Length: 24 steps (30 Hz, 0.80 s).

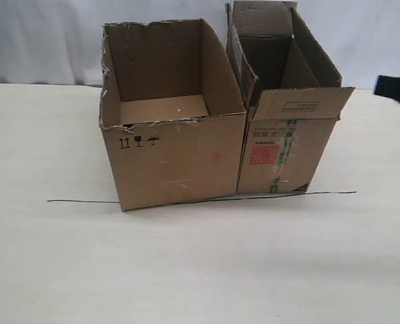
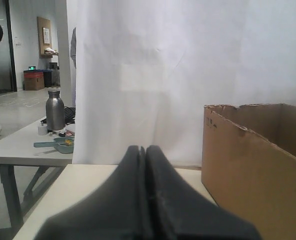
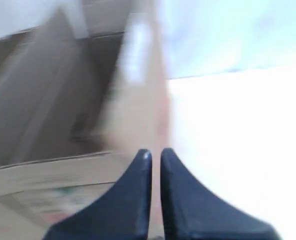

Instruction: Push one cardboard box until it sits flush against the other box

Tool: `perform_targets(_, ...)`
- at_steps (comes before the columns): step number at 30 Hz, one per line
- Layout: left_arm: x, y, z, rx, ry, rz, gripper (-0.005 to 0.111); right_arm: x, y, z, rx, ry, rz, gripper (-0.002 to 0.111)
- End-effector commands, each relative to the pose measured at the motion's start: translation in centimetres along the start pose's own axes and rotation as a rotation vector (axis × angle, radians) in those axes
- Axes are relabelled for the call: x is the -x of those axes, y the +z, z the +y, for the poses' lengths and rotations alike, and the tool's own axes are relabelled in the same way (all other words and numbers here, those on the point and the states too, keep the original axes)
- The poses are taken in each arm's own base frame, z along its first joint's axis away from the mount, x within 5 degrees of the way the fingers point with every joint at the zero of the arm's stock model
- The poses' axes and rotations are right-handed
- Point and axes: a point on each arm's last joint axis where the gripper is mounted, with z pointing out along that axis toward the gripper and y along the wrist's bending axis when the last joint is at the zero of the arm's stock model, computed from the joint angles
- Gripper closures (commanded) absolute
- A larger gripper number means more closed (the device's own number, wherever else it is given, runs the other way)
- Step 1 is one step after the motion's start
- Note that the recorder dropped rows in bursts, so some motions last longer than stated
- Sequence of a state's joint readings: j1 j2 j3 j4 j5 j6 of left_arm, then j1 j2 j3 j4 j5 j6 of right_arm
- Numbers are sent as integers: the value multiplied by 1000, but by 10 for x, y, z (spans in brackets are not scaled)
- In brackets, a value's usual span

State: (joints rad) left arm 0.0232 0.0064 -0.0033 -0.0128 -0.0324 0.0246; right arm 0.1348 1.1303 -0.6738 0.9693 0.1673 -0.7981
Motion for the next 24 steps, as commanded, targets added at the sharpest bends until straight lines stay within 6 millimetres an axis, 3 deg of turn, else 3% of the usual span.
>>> perform_targets(1,0,0,0,-7,0,-6,107,-21,29,-45,-61,139,191,103)
perform_targets(5,0,0,0,-7,0,-6,107,-33,73,-57,34,210,322,103)
perform_targets(11,0,0,0,-7,0,-6,107,-24,124,-68,88,322,347,103)
perform_targets(17,0,0,0,-7,0,-6,107,-28,152,-64,233,401,443,103)
perform_targets(24,0,0,0,-7,0,-6,107,-42,160,-63,283,448,515,103)
